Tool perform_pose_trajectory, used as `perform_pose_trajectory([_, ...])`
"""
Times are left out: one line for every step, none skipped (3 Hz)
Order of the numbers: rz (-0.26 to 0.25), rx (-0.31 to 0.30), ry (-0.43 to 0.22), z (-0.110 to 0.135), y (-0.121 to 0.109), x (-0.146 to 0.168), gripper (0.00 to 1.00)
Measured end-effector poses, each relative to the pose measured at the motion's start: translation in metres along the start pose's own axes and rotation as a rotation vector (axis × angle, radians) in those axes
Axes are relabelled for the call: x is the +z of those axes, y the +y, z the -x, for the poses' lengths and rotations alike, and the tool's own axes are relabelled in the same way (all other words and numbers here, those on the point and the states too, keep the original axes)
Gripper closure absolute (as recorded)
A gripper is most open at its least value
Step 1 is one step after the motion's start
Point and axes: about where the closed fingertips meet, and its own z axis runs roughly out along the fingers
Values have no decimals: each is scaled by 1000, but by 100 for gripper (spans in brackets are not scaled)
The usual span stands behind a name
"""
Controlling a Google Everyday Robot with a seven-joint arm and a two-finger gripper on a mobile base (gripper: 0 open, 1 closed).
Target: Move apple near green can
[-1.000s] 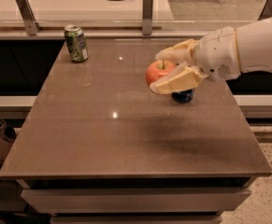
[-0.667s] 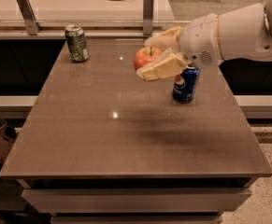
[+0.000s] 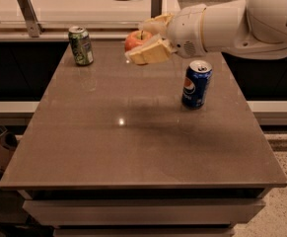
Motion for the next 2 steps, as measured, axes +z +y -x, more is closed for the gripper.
perform_pose_trajectory([-112, -14, -13, 16, -15, 24, 100])
perform_pose_trajectory([-111, -14, -13, 16, -15, 24, 100])
